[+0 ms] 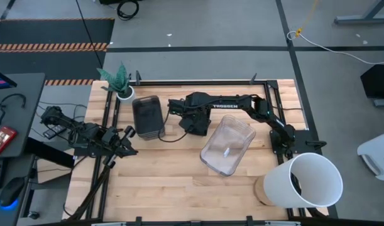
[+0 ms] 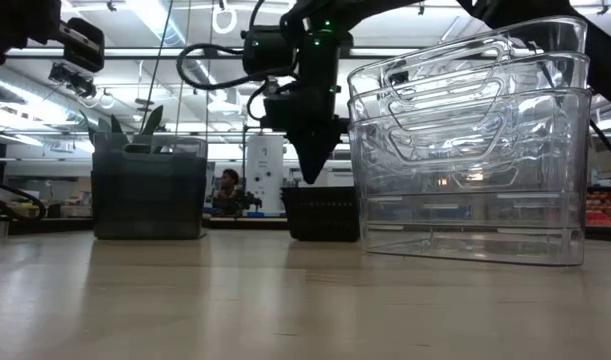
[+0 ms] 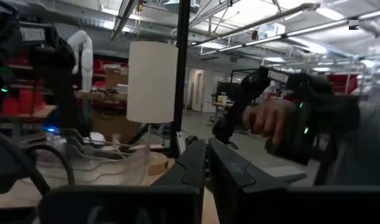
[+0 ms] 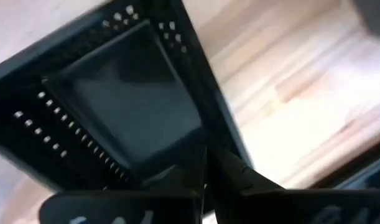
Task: Stack baskets by color
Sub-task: Stack the right black bin on the left stacked black bins, then return to Home Position
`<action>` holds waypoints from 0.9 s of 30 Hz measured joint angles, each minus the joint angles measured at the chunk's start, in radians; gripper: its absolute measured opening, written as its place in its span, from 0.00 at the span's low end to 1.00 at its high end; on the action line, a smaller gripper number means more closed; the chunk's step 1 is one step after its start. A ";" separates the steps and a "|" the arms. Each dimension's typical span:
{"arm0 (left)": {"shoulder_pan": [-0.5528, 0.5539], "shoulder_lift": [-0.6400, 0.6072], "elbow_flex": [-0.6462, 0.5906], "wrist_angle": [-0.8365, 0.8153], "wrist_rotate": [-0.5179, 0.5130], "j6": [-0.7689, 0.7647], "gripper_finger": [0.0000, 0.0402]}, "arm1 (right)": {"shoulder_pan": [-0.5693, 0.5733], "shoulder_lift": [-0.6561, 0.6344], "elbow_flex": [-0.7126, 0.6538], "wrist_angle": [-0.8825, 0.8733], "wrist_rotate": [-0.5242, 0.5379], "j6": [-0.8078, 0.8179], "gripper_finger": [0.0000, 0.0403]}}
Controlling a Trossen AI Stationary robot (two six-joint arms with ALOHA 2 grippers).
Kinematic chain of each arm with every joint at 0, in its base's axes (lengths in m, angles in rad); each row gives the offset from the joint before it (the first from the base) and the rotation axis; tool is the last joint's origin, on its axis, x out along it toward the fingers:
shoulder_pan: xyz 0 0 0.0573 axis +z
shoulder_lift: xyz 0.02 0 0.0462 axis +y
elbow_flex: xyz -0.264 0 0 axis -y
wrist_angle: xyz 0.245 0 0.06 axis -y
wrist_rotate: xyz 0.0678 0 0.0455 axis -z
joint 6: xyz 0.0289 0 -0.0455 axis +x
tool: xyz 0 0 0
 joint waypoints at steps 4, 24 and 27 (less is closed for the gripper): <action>0.000 0.000 0.000 -0.001 -0.042 0.059 0.04 | 0.000 -0.058 0.000 -0.027 -0.033 0.144 0.04; 0.000 0.000 0.000 -0.006 -0.333 0.066 0.03 | 0.076 -0.701 -0.521 0.292 -0.136 0.952 0.01; 0.000 0.000 0.000 0.008 -0.333 0.068 0.03 | 0.095 -0.833 -0.671 0.434 -0.162 0.988 0.01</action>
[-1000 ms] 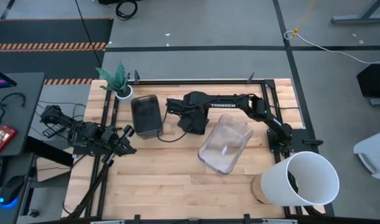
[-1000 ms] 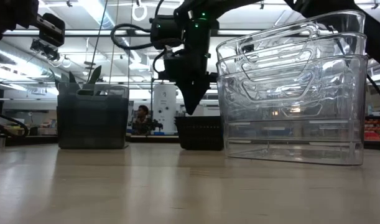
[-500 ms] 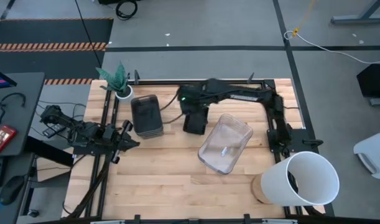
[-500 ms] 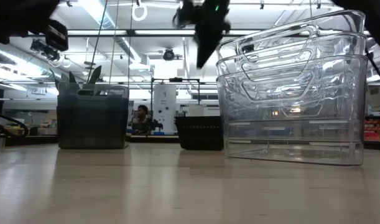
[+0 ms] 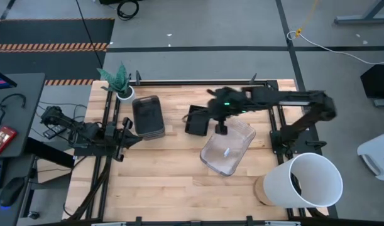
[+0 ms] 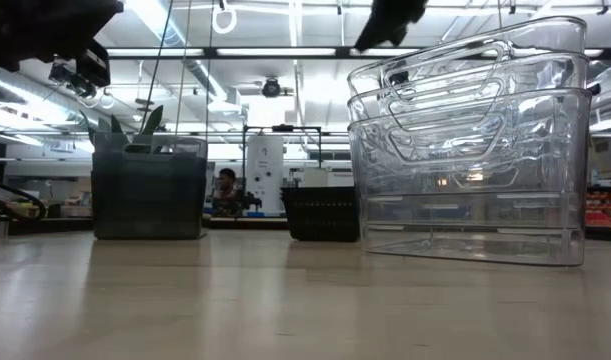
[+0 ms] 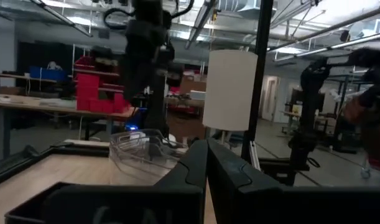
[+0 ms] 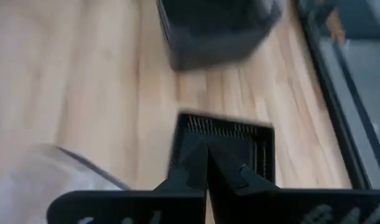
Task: Stack baskets by color
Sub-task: Return to Home Position
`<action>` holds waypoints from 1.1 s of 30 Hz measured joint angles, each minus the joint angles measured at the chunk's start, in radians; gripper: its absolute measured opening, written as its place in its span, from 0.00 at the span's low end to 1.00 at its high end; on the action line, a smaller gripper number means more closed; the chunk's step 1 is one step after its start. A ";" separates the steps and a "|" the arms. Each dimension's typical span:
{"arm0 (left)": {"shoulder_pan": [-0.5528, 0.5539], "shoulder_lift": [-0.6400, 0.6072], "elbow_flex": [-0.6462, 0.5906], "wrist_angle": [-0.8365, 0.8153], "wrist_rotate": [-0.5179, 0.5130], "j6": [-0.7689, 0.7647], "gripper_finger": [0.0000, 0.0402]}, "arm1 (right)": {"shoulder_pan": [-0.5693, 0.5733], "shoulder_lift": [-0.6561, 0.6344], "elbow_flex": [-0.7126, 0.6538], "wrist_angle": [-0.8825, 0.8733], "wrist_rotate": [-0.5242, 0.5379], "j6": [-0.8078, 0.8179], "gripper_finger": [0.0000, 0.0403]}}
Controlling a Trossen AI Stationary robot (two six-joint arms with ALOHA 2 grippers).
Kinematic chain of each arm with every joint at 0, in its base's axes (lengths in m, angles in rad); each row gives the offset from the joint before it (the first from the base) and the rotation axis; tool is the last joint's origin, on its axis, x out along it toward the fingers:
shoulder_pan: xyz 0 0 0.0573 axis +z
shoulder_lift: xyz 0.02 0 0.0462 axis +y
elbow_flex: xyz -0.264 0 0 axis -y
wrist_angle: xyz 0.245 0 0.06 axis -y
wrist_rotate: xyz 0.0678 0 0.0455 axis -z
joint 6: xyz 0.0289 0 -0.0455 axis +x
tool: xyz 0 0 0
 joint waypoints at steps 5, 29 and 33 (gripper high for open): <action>0.003 0.000 0.000 0.063 -0.014 0.038 0.03 | 0.028 -0.205 -0.229 0.296 -0.059 0.033 0.02; 0.026 -0.002 0.000 0.075 -0.126 0.121 0.03 | 0.104 -0.816 -1.012 0.989 -0.065 0.148 0.02; 0.083 -0.002 0.000 0.087 -0.126 0.120 0.02 | 0.103 -0.891 -1.071 1.025 -0.065 0.128 0.02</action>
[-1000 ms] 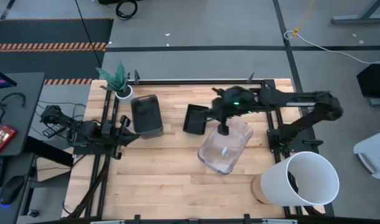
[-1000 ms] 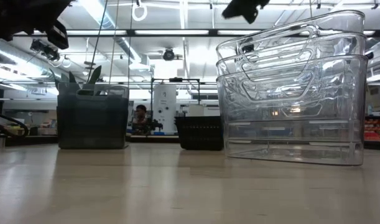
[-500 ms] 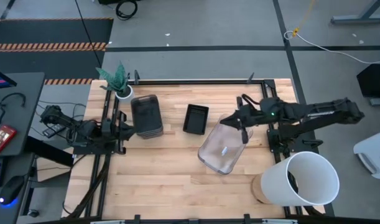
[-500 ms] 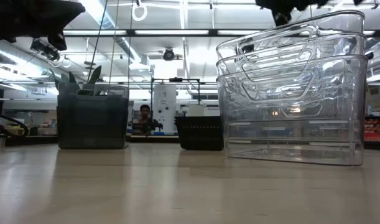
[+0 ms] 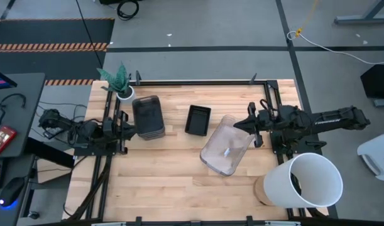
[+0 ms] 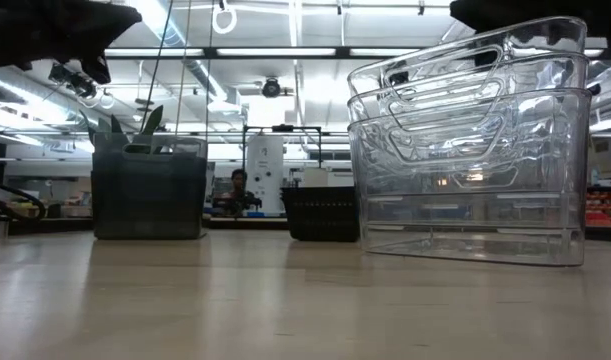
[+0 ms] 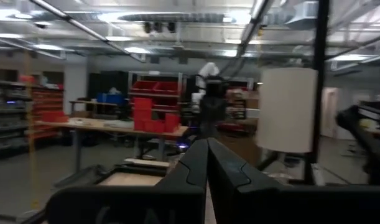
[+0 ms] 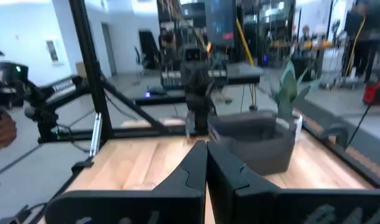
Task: Stack baskets by color
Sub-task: Return to Home Position
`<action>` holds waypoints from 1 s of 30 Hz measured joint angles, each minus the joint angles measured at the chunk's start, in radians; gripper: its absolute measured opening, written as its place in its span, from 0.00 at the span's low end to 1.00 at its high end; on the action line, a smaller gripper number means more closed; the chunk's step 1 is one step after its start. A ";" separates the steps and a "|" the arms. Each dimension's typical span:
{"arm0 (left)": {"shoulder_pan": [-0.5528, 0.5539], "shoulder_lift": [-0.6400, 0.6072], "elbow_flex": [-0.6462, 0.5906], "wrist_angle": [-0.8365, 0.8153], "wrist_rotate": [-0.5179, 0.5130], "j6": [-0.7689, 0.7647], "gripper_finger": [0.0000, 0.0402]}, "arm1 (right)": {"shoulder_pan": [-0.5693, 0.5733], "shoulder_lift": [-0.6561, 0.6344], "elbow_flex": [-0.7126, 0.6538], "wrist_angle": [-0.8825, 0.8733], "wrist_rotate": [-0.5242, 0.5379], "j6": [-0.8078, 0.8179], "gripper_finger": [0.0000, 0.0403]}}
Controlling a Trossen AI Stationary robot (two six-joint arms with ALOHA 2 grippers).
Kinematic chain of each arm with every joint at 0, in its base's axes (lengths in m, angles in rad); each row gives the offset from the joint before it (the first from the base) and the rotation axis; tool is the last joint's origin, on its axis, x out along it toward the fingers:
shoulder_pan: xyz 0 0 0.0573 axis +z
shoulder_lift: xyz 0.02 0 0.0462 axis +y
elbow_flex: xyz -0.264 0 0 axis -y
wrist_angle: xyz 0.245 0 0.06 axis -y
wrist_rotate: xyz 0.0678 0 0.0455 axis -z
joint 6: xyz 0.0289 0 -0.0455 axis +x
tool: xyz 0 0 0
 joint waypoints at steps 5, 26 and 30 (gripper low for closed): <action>0.088 0.000 0.000 -0.024 0.050 -0.038 0.03 | -0.027 -0.070 -0.084 0.066 -0.003 -0.040 0.02; 0.046 0.000 -0.002 -0.183 0.105 -0.038 0.03 | -0.074 -0.206 -0.361 0.341 -0.130 0.029 0.02; 0.030 0.000 -0.002 -0.117 0.144 0.004 0.04 | -0.072 -0.201 -0.361 0.340 -0.131 0.066 0.02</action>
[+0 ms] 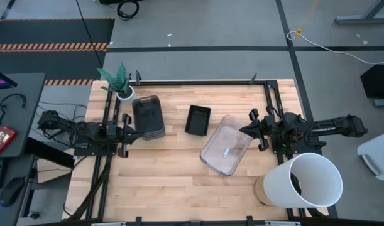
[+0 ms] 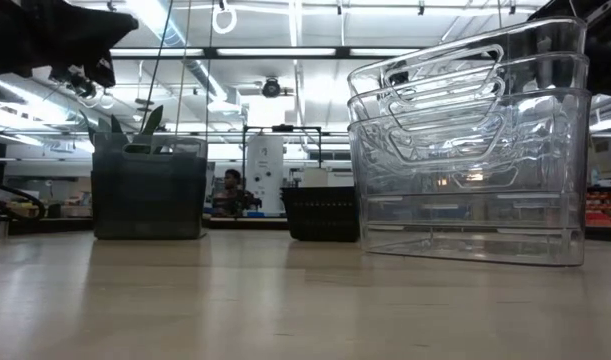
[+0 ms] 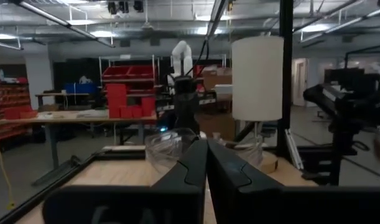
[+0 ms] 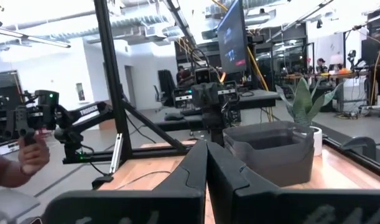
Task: Stack baskets by color
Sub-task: Return to Home Position
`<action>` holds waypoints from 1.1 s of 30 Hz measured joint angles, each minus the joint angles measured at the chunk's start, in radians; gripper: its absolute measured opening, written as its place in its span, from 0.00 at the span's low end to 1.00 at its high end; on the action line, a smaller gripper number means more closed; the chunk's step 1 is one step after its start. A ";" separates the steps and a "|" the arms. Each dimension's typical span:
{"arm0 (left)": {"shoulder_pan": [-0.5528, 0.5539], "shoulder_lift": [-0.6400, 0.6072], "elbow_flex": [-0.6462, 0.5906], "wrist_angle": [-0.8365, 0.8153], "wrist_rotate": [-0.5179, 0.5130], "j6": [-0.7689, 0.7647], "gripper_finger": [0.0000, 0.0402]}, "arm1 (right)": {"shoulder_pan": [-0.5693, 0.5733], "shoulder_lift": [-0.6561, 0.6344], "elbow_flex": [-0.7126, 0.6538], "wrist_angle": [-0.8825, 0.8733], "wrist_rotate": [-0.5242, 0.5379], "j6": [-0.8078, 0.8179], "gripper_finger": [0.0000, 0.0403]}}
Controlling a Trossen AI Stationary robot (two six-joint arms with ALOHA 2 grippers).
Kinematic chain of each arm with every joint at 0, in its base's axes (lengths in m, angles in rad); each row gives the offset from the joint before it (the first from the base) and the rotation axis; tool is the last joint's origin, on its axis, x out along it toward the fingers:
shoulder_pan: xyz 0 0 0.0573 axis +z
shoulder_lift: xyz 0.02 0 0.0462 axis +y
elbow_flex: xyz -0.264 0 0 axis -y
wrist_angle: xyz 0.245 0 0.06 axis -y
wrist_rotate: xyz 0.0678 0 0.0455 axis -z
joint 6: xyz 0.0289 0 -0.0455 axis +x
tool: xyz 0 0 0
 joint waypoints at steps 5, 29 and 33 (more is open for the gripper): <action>0.002 0.000 0.000 0.011 0.002 -0.019 0.06 | 0.000 0.000 0.000 0.000 0.000 -0.004 0.02; 0.002 0.000 -0.001 0.009 0.002 -0.023 0.07 | 0.000 0.001 0.000 0.000 0.000 -0.006 0.02; 0.002 0.000 -0.001 0.009 0.002 -0.023 0.05 | 0.000 0.001 0.000 -0.001 0.000 -0.006 0.02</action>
